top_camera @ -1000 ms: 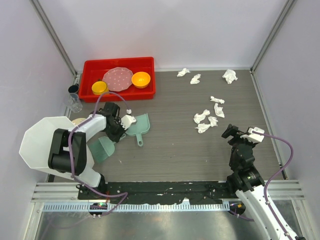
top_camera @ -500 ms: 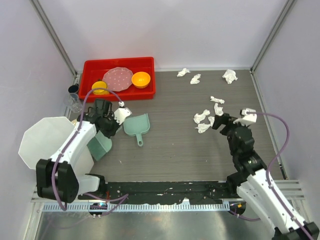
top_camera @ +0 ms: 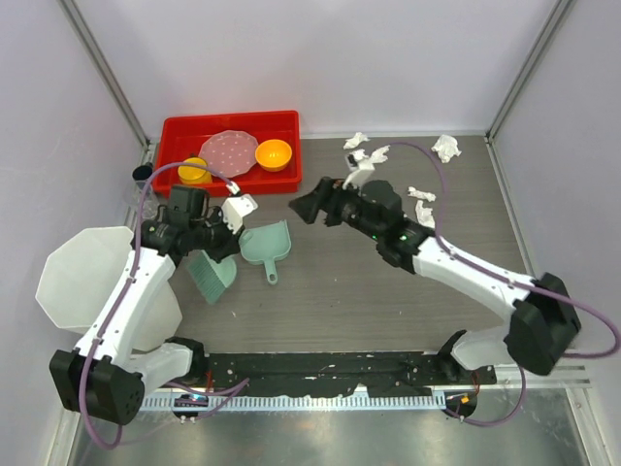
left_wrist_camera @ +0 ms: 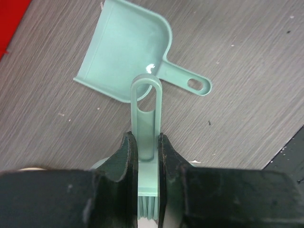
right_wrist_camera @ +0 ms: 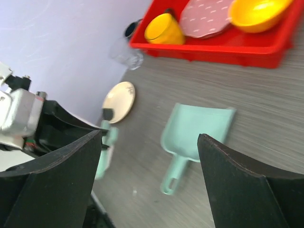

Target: Sweep away the paper scraps from the table

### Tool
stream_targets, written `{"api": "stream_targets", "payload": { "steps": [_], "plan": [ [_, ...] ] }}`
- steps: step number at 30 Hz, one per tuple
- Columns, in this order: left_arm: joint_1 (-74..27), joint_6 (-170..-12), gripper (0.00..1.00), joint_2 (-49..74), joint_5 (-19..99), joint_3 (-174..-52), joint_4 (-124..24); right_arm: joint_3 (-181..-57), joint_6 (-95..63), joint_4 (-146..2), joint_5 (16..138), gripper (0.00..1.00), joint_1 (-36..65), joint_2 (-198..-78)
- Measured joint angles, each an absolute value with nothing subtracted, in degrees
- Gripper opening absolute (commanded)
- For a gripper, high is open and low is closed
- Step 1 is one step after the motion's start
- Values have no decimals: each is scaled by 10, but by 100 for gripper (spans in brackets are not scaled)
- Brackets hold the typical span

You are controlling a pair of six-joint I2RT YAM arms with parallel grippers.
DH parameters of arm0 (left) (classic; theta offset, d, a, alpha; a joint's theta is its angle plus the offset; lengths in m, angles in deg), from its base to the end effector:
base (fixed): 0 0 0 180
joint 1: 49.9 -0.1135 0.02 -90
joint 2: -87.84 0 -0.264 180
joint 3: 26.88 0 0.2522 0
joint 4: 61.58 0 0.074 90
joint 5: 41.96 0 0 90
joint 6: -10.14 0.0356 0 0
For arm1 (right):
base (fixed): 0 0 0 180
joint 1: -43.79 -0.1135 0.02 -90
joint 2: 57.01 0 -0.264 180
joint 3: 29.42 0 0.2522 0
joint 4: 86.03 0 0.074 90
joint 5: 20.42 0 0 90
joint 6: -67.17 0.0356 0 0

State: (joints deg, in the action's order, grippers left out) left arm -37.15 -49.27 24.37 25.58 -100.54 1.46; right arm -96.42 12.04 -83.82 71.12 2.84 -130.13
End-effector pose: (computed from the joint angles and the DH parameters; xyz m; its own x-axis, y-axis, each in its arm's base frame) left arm 0.2066 -0.0607 0.3091 -0.4509 0.5842 -0.6748 0.7649 0.6426 0.0452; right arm 0.2279 0.1990 0.3234 -0.4758 0.3438 -0.8096 -0.4914 0.6594 0.5689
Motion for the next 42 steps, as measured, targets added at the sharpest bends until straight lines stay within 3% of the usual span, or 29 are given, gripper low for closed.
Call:
{"api": "stream_targets", "payload": {
  "steps": [8,19,23,26,30,32,33,34,37,40,42],
  "plan": [
    [-353,-512,0,251,235,-1007,13,-1094,148,-858,766,82,-54,-1471],
    [-352,-538,0,256,226,-1009,4,-1118,184,-869,798,65,-79,-1543],
    [-349,-540,0,256,225,-1014,3,-1137,199,-885,820,50,-82,-1583],
    [-348,-540,0,256,227,-1015,2,-1151,213,-891,839,34,-85,-1606],
    [-348,-540,0,256,235,-1015,0,-1159,227,-909,860,1,-86,-1616],
    [-347,-540,1,256,238,-1015,-2,-1159,233,-914,859,1,-86,-1616],
    [-347,-540,11,256,239,-1015,-4,-1159,236,-915,858,1,-85,-1616],
    [-347,-540,33,255,239,-1015,-6,-1159,234,-915,858,1,-85,-1616],
    [-347,-543,69,252,240,-1015,-9,-1155,225,-915,850,1,-84,-1613],
    [-347,-547,78,252,240,-1018,-6,-1134,207,-908,831,1,-79,-1589],
    [-347,-561,79,252,240,-1030,-3,-1115,196,-895,820,1,-71,-1561]
  ]
}}
